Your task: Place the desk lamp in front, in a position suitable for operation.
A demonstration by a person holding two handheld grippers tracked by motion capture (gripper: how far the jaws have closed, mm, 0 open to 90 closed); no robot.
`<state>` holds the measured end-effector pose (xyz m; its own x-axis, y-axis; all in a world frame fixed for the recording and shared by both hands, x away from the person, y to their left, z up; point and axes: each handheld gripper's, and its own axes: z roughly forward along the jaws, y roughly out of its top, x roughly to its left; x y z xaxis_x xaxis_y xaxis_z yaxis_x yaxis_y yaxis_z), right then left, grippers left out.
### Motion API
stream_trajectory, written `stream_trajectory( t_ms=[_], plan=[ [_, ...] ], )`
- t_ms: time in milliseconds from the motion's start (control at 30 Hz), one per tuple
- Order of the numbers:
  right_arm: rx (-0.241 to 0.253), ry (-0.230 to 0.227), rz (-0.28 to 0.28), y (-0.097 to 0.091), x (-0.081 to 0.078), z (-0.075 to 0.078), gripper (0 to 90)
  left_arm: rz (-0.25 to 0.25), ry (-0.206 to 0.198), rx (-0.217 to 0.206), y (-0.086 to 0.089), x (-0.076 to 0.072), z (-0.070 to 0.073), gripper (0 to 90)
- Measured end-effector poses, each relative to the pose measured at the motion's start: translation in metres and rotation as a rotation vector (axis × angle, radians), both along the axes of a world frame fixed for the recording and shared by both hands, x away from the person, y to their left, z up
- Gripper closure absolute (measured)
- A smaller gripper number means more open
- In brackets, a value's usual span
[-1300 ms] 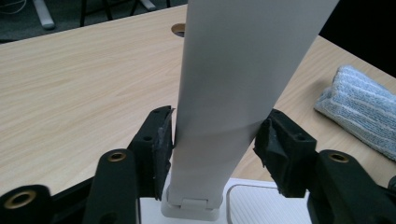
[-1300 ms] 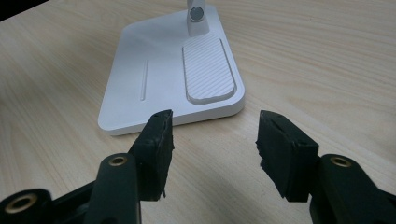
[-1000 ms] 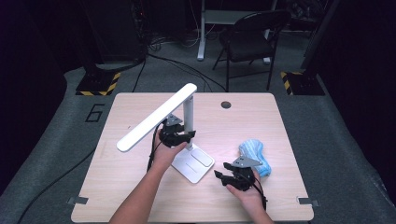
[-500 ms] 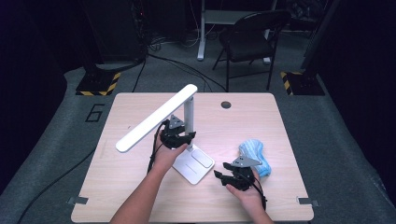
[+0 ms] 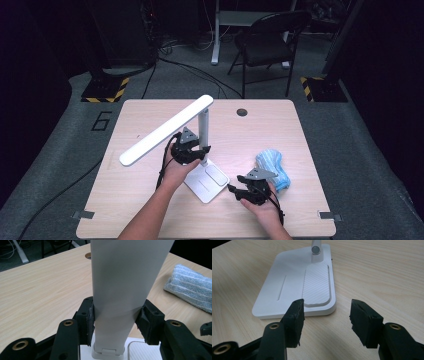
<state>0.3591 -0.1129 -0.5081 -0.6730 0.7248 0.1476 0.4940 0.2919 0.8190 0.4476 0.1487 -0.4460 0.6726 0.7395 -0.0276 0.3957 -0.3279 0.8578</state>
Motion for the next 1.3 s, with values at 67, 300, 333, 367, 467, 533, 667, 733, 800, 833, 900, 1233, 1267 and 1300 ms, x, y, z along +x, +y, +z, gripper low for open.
stream_trajectory(
  t_ms=[67,300,333,367,467,533,667,733,800,833,900,1233,1267,1300],
  plan=[
    [-0.008,0.001,0.009,0.0,0.0,0.0,44.9,-0.013,0.007,-0.005,0.001,-0.002,0.0,52.1],
    [-0.025,0.004,0.022,0.006,-0.001,-0.003,44.8,-0.035,-0.003,-0.007,0.002,-0.01,-0.001,52.1],
    [-0.036,0.01,0.039,0.009,-0.001,-0.004,44.6,-0.037,-0.002,-0.013,0.003,-0.013,-0.002,52.0],
    [-0.036,0.01,0.039,0.009,-0.001,-0.004,44.6,-0.037,-0.002,-0.013,0.003,-0.013,-0.002,52.0],
    [-0.048,0.026,0.048,0.014,-0.003,-0.006,43.4,-0.056,-0.004,-0.02,0.003,-0.018,-0.002,51.9],
    [-0.051,0.025,0.055,0.015,-0.002,-0.008,42.8,-0.05,0.006,-0.016,0.002,-0.02,-0.002,51.7],
    [-0.062,0.037,0.064,0.016,-0.001,-0.01,41.8,-0.032,0.005,-0.016,0.001,-0.023,0.0,49.5],
    [-0.057,0.041,0.068,0.017,0.0,-0.01,41.6,-0.023,0.0,-0.02,0.0,-0.024,0.001,48.6],
    [-0.054,0.045,0.078,0.017,0.0,-0.011,41.1,-0.016,0.0,-0.023,0.0,-0.026,0.002,47.6],
    [-0.054,0.045,0.078,0.017,0.0,-0.011,41.1,-0.02,-0.001,-0.023,0.0,-0.026,0.003,47.6],
    [-0.039,0.061,0.088,0.017,0.001,-0.011,40.5,-0.017,-0.01,-0.023,0.0,-0.029,0.005,46.8],
    [-0.046,0.084,0.151,0.024,-0.001,-0.013,38.5,0.018,-0.024,-0.05,0.003,-0.035,0.013,48.8],
    [-0.046,0.084,0.151,0.024,-0.001,-0.013,38.5,0.021,-0.021,-0.057,0.003,-0.035,0.013,48.8],
    [-0.047,0.081,0.156,0.025,-0.001,-0.013,37.8,0.023,-0.02,-0.06,0.003,-0.035,0.013,48.9]
  ],
)
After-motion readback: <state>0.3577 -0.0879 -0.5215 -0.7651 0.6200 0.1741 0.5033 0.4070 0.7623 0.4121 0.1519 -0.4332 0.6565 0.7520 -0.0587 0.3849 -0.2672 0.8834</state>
